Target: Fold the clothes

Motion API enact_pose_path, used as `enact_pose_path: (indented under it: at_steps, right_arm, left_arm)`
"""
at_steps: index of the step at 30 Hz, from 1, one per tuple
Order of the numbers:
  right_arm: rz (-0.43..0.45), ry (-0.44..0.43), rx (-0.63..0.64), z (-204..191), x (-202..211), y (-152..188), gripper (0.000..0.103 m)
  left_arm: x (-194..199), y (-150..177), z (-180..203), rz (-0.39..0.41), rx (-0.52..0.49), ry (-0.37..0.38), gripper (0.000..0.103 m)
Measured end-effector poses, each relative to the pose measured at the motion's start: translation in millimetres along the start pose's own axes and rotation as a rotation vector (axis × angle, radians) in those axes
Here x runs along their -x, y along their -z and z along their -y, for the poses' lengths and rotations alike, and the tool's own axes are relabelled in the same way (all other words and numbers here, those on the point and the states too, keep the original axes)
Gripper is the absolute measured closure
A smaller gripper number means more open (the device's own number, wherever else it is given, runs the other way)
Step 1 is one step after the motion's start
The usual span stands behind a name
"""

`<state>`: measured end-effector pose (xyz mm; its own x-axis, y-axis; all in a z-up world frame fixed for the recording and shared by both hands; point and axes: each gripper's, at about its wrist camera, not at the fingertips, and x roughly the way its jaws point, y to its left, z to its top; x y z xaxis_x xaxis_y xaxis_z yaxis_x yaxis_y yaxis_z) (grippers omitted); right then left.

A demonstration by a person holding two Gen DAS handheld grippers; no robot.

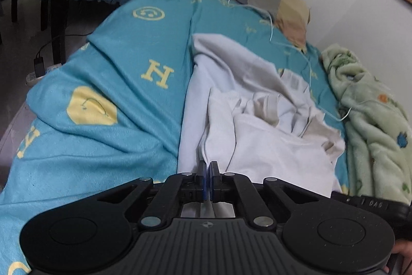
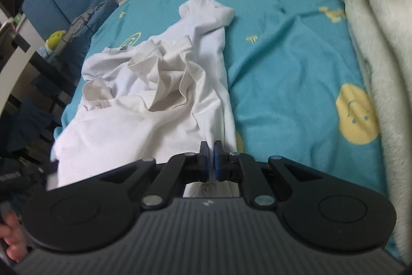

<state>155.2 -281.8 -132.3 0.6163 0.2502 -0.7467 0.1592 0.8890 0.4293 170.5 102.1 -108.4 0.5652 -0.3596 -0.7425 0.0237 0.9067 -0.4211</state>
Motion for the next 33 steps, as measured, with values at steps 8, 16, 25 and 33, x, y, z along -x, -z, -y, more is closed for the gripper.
enact_pose_path:
  at_steps: [8,16,25,33]
  right_arm:
    - [0.046,-0.080,-0.114,5,41,8,0.093]
    - [0.060,-0.215,-0.250,5,87,38,0.093]
    - [-0.119,-0.273,-0.515,17,65,77,0.042]
    - [-0.270,-0.357,-0.707,15,24,102,0.037]
  left_arm:
    - [44,7,-1,0.009,0.108,0.096,0.050]
    - [75,59,21,-0.096,0.293,0.267,0.020]
    - [10,98,7,-0.312,0.505,0.206,0.020]
    - [-6,90,-9,-0.197,0.577,0.199,0.049]
